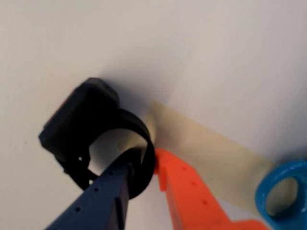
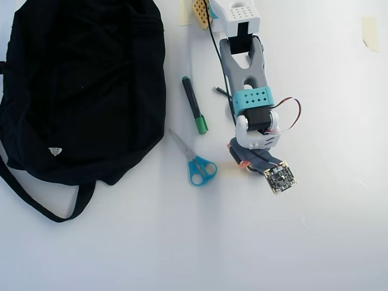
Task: Put the bike light into the black bag
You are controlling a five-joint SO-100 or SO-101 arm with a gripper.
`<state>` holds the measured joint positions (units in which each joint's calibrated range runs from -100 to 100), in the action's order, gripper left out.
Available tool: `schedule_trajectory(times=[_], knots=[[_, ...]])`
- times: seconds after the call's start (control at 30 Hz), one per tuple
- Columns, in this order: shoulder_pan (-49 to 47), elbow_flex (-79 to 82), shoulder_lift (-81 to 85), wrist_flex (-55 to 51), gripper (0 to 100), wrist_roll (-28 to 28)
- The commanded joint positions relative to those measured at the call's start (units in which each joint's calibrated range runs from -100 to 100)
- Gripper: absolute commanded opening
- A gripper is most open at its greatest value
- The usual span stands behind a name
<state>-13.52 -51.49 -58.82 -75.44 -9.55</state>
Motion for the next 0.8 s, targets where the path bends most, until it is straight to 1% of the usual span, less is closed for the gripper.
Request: schedule_trajectory(times=[0.0, 0.33, 0.63, 0.77], knots=[[-0.1, -1.6, 0.6, 0.8, 2, -0.2], [-0.5, -3.2, 2.1, -1.6, 2, -0.2], [-0.8, -17.6, 2.3, -16.5, 2, -0.1], [-0.8, -21.2, 2.3, -20.2, 2, -0.1]])
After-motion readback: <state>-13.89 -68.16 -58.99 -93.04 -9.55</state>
